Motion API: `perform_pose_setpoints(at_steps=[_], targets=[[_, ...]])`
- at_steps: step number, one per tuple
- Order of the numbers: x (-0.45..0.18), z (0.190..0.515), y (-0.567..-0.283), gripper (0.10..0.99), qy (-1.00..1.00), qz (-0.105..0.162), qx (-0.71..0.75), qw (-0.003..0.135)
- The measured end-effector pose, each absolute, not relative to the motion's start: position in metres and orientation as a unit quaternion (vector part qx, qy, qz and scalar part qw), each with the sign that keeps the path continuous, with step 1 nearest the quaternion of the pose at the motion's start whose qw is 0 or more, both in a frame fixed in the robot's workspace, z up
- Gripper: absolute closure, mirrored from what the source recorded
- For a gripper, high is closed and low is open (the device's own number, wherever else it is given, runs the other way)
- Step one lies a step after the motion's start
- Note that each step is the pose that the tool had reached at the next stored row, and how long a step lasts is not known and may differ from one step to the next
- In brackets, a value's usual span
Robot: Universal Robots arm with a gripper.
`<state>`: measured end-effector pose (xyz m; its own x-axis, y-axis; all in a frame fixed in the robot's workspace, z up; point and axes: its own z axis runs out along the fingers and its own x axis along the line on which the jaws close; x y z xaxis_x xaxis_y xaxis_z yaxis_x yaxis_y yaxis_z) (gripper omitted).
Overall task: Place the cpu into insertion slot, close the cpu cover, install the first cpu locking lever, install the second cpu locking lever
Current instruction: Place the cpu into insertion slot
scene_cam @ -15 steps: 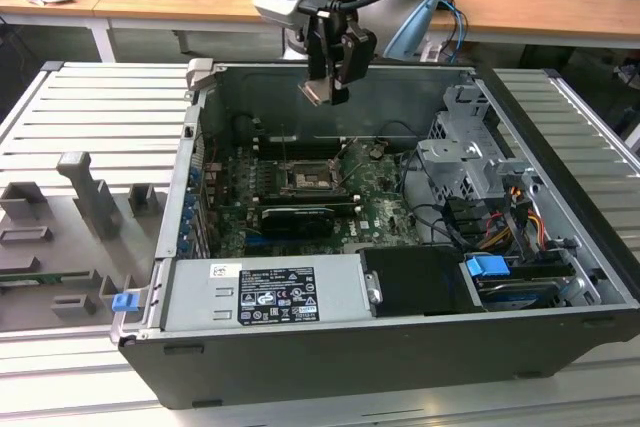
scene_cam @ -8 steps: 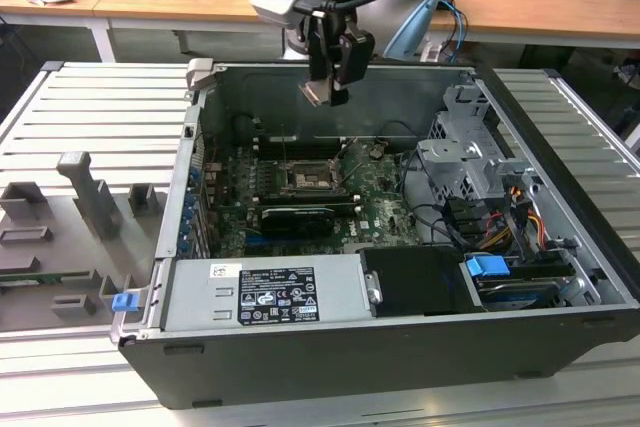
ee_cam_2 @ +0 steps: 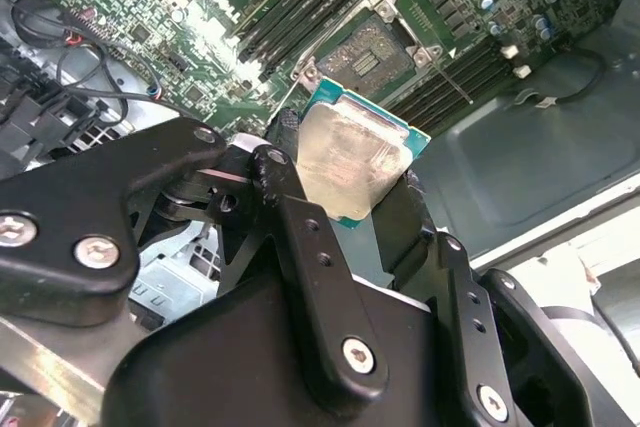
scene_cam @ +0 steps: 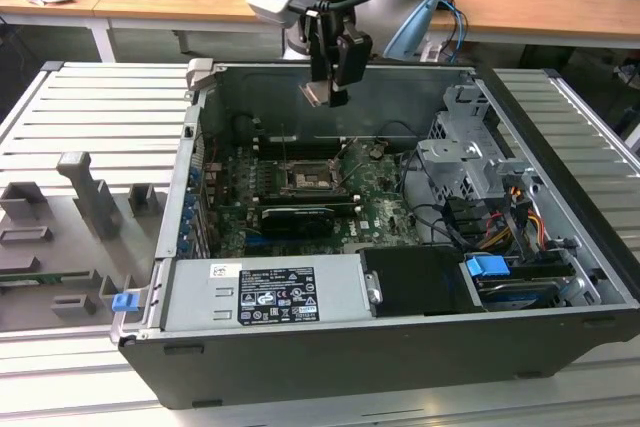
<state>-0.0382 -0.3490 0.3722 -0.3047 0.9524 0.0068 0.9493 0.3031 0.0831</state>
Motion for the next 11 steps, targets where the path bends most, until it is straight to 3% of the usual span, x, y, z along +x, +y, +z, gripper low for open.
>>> perform_pose_setpoints(at_steps=[11], targets=[[-0.0382,0.3713,-0.3490,0.549,0.783,0.033,0.621,0.025]])
